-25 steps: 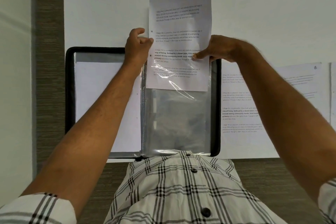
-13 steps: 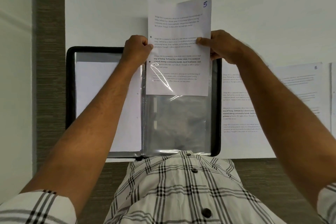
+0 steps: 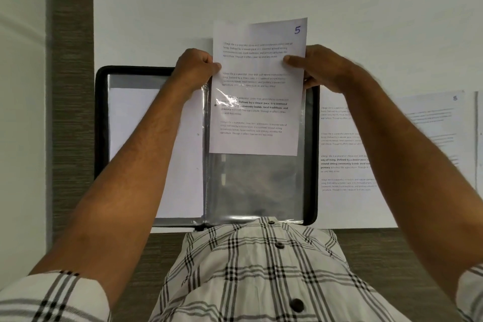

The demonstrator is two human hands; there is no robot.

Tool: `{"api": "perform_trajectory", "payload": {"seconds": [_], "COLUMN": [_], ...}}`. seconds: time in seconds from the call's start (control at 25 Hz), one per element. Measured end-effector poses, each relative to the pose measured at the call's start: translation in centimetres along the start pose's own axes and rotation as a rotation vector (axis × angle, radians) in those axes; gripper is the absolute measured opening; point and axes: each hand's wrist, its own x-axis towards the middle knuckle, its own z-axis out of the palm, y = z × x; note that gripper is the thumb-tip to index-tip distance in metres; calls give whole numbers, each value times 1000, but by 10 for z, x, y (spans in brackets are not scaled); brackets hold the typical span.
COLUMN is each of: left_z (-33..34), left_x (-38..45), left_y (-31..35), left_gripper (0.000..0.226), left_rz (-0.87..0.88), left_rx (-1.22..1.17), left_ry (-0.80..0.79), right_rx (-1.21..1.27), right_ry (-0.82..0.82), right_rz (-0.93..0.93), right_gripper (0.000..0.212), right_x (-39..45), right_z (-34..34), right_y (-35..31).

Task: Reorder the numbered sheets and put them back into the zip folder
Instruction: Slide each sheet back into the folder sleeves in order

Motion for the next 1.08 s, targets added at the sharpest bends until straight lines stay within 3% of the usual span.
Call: {"api": "perform_trajectory", "payload": {"seconds": [0.12, 0.36, 0.6, 0.8, 1.08], "left_z": [-4, 5, 1, 3, -1], "left_x": [1, 0, 0, 2, 6], "left_y": [0, 0, -3, -1, -10], "left_gripper": [25, 11, 17, 10, 21], "left_rz": [-2, 4, 25, 1, 33], "left_rx": [-20, -189, 2, -212, -65], "left_ry": [-44, 136, 1, 108, -17], "right_rx": [-25, -142, -57, -142, -90], "right_ry": [32, -30, 52, 2, 56], "right_rz": [-9, 68, -11, 65, -53], "right_gripper": [34, 31, 36, 35, 24], "right_x": [3, 3, 5, 9, 5], "right_z": [2, 0, 2, -1, 4], "right_y": [0, -1, 1, 1, 1]}}
